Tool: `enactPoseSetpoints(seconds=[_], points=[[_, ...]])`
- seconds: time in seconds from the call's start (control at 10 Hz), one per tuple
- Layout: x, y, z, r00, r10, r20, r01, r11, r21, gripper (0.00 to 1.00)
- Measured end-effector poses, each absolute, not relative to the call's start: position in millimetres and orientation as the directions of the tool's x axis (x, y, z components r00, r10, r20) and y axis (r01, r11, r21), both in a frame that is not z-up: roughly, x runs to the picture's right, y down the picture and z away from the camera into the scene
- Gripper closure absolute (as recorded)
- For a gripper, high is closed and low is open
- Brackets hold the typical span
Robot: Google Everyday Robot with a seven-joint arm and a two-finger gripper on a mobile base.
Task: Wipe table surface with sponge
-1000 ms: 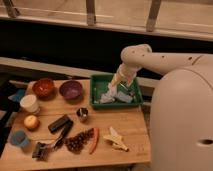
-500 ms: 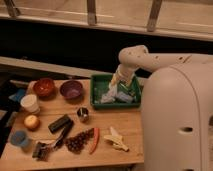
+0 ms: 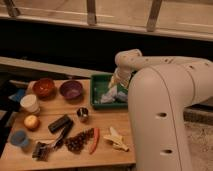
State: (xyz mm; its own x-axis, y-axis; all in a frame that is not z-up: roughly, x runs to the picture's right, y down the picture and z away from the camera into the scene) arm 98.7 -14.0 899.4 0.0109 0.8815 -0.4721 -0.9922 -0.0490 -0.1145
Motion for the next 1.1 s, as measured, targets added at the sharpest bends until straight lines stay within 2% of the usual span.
enactPoseSetpoints(seconds=[0.3,0.9,1.1], points=[[98,1,914,-0.009,0.864,-0.503,-0.991,-0.077,-0.113,0.38],[98,4,919,-0.013,0.855,-0.518,-0.992,-0.075,-0.099,0.38],[103,8,923,-0.032,0.850,-0.525,-0.975,-0.143,-0.172,0.38]])
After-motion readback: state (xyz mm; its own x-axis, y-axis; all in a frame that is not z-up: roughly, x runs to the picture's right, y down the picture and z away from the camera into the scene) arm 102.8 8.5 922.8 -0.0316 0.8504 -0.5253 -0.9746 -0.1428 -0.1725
